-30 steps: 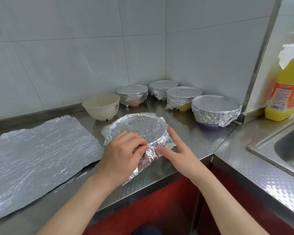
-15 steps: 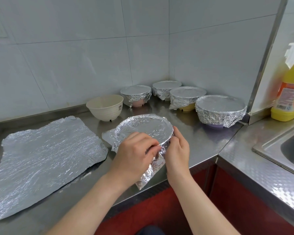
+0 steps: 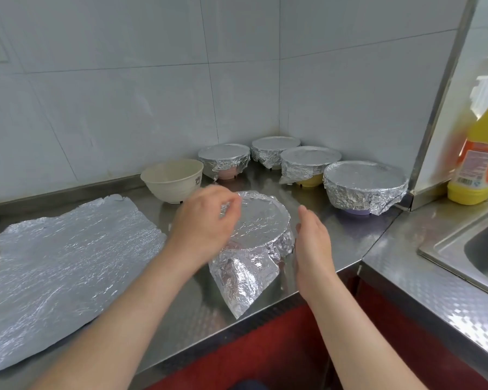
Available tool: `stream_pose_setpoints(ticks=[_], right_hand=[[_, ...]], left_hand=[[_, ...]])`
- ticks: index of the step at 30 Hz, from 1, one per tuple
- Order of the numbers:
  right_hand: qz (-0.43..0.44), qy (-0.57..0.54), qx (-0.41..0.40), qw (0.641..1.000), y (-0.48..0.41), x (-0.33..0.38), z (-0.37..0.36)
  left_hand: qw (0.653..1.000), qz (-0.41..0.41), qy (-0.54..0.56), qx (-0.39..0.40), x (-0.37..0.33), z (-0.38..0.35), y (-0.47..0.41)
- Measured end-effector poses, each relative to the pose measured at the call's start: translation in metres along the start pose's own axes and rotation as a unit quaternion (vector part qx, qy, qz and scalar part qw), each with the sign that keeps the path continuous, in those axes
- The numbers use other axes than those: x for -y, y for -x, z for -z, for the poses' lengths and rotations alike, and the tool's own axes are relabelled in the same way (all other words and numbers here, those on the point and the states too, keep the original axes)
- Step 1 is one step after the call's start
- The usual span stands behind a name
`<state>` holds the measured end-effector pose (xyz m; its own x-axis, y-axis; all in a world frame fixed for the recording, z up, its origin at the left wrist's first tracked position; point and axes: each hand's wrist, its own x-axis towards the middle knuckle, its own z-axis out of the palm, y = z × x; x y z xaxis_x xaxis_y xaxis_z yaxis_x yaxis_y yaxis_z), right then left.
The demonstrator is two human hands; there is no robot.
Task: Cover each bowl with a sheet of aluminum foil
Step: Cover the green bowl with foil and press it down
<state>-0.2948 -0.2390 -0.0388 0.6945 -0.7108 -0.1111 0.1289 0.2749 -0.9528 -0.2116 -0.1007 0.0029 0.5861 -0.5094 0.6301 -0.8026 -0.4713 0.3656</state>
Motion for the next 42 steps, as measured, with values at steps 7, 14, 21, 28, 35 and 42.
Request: stream_pose_setpoints(ticks=[7,14,21,28,35,42], right_hand=[[0.004,0.067,0.012,0.998,-0.003,0.007,-0.017],[0.052,0.107,0.0,0.993,-0.004,-0.005,-0.032],[-0.006,0.08,0.034,0.996,-0.005,0.002,-0.024],[0.008,0.079,0.024,0.997,-0.01,-0.01,-0.018],[-0.02,0.113,0.059,0.992,-0.009,-0.001,-0.007],[0.116,0.301,0.07,0.944,-0.024,0.031,-0.011]], left_hand=[[0.964,0.154,-0.028,0.215,0.029,-0.013,-0.033],[0.961,0.147,-0.078,0.22,0.026,-0.009,-0.03],[0.957,0.147,-0.114,0.224,0.022,-0.009,-0.027],[0.957,0.129,-0.143,0.217,0.014,-0.011,-0.021],[0.956,0.159,-0.12,0.216,0.013,-0.007,-0.012],[0.971,0.194,-0.013,0.136,0.018,-0.006,-0.011]])
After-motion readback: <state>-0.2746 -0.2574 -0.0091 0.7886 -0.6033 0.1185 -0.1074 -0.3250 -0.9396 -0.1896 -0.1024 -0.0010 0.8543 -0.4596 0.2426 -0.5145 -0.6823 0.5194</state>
